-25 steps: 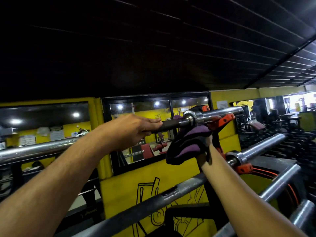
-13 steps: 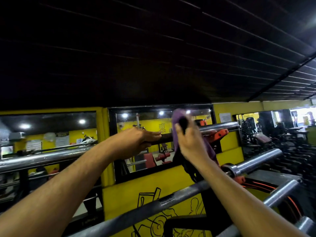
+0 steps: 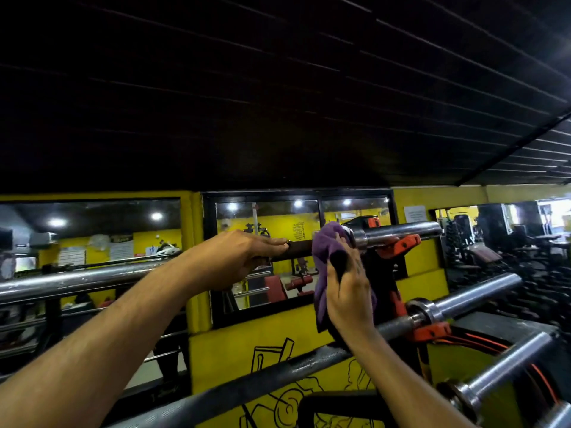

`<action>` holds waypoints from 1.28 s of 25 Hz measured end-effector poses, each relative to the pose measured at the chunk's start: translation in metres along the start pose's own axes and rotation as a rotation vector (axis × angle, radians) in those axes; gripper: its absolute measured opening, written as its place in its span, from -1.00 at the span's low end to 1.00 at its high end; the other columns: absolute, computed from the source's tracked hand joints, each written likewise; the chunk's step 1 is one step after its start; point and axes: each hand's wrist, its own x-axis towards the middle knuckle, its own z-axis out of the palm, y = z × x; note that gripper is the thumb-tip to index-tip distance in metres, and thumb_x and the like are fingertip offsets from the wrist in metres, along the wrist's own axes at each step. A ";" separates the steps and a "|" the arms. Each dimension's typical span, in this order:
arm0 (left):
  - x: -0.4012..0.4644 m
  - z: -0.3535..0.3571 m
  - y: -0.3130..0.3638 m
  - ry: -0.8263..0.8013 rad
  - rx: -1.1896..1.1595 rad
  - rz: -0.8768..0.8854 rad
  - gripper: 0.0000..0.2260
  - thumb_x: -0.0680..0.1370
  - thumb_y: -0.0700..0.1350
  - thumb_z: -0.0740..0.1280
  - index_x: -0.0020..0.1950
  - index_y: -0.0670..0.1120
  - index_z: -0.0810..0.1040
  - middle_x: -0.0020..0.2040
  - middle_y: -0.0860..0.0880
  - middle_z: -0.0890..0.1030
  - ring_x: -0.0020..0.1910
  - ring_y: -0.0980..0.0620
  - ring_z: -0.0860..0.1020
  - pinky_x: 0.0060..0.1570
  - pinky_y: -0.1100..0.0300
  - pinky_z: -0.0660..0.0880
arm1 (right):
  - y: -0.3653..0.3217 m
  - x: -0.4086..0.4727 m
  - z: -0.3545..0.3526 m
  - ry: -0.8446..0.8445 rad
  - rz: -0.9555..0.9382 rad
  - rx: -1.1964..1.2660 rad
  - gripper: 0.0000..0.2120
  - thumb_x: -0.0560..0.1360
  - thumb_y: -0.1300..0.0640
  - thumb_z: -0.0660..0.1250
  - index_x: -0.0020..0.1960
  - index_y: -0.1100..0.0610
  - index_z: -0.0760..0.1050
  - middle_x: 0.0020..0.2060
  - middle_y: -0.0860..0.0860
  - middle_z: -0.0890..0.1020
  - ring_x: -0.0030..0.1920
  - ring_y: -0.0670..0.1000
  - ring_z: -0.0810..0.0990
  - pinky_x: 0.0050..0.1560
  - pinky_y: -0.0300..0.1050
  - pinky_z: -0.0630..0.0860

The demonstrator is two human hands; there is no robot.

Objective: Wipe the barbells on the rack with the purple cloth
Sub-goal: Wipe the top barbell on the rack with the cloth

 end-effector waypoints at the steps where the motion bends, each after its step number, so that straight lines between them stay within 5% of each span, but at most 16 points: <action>1: 0.001 0.000 -0.001 0.006 -0.012 0.002 -0.52 0.65 -0.15 0.26 0.53 0.18 0.29 0.48 0.28 0.29 0.43 0.15 0.39 0.34 0.21 0.36 | 0.000 -0.005 0.006 0.025 0.091 0.118 -0.60 0.67 -0.14 0.06 0.42 -0.01 0.36 0.26 0.03 0.57 0.30 0.01 0.55 0.33 0.08 0.52; 3: 0.002 0.001 -0.002 0.013 -0.026 -0.003 -0.54 0.65 -0.14 0.26 0.51 0.18 0.31 0.43 0.35 0.25 0.41 0.17 0.40 0.33 0.22 0.37 | -0.017 -0.018 0.009 0.180 0.310 0.296 -0.82 0.68 -0.06 0.13 0.24 -0.12 0.42 -0.03 -0.08 0.63 -0.01 -0.07 0.65 0.03 -0.12 0.61; 5: 0.001 0.004 -0.005 0.019 -0.036 -0.012 -0.54 0.64 -0.14 0.27 0.50 0.19 0.33 0.41 0.37 0.26 0.40 0.19 0.41 0.36 0.17 0.41 | -0.025 -0.024 0.011 0.298 0.528 0.474 -0.77 0.69 -0.01 0.16 0.30 -0.05 0.45 0.06 -0.15 0.62 0.07 -0.18 0.61 0.10 -0.32 0.52; 8: 0.000 0.004 -0.008 0.028 -0.080 -0.020 -0.51 0.61 -0.17 0.34 0.48 0.20 0.39 0.44 0.34 0.34 0.40 0.20 0.42 0.34 0.11 0.46 | -0.022 -0.006 0.020 0.315 0.799 0.754 -0.55 0.68 -0.06 0.19 0.53 0.01 0.31 0.40 0.00 0.51 0.37 0.01 0.50 0.41 0.03 0.44; 10: 0.000 0.003 -0.008 0.018 -0.097 -0.033 -0.50 0.59 -0.21 0.36 0.47 0.18 0.42 0.44 0.33 0.37 0.39 0.27 0.40 0.35 0.14 0.45 | -0.022 0.018 0.025 0.330 0.843 0.812 -0.51 0.68 -0.05 0.19 0.57 0.05 0.23 0.43 0.07 0.47 0.36 0.08 0.51 0.32 -0.01 0.49; 13: -0.001 0.003 -0.007 0.026 -0.097 -0.047 -0.50 0.59 -0.23 0.37 0.46 0.15 0.44 0.44 0.31 0.39 0.40 0.25 0.40 0.38 0.08 0.45 | -0.022 0.023 0.018 0.202 0.730 0.752 -0.51 0.70 0.00 0.14 0.59 0.05 0.15 0.35 0.01 0.49 0.25 0.03 0.54 0.09 -0.27 0.46; 16: -0.002 0.001 -0.001 0.000 -0.080 -0.053 -0.51 0.60 -0.22 0.35 0.47 0.15 0.42 0.45 0.31 0.37 0.41 0.18 0.42 0.34 -0.01 0.48 | -0.026 0.003 0.004 0.018 0.542 0.572 -0.63 0.69 -0.01 0.15 0.48 0.00 0.33 0.17 -0.09 0.56 0.15 -0.11 0.57 0.01 -0.30 0.45; 18: -0.005 -0.006 0.006 0.012 -0.089 -0.088 -0.51 0.61 -0.19 0.33 0.50 0.14 0.39 0.48 0.29 0.34 0.44 0.16 0.39 0.37 0.00 0.45 | -0.032 0.001 -0.008 0.061 0.509 0.539 -0.69 0.69 0.01 0.15 0.41 0.02 0.39 0.06 -0.13 0.58 0.01 -0.26 0.56 -0.06 -0.36 0.47; 22: -0.043 -0.030 0.008 0.100 -0.088 -0.105 -0.54 0.64 -0.11 0.29 0.53 0.13 0.35 0.53 0.22 0.31 0.48 0.15 0.34 0.43 0.11 0.36 | -0.052 0.007 -0.038 0.146 0.432 0.500 -0.76 0.70 -0.04 0.10 0.32 -0.02 0.38 -0.03 -0.10 0.55 -0.08 -0.16 0.57 -0.15 -0.28 0.47; 25: -0.094 -0.050 -0.009 0.062 -0.041 -0.098 -0.59 0.65 0.05 0.19 0.52 0.16 0.34 0.52 0.22 0.31 0.44 0.16 0.38 0.40 0.11 0.38 | -0.079 -0.003 -0.047 0.253 0.363 0.516 -0.86 0.71 -0.04 0.08 0.20 -0.27 0.30 -0.06 -0.18 0.50 -0.22 -0.33 0.52 -0.21 -0.35 0.45; 28: -0.136 -0.062 -0.026 -0.014 0.031 -0.102 -0.57 0.64 0.10 0.12 0.53 0.24 0.26 0.53 0.27 0.25 0.44 0.17 0.36 0.42 0.09 0.35 | -0.107 0.002 -0.033 0.303 0.330 0.426 -0.81 0.71 -0.01 0.08 0.20 -0.33 0.30 -0.03 -0.26 0.46 -0.16 -0.42 0.49 -0.23 -0.51 0.40; 32: -0.170 -0.079 -0.045 -0.095 0.108 -0.085 -0.51 0.67 -0.01 0.18 0.54 0.31 0.12 0.53 0.35 0.09 0.42 0.32 0.18 0.41 0.25 0.17 | -0.131 0.031 -0.010 0.343 0.301 0.298 -0.65 0.72 0.01 0.09 0.49 -0.05 0.26 0.32 -0.03 0.47 0.18 -0.13 0.45 -0.13 -0.56 0.33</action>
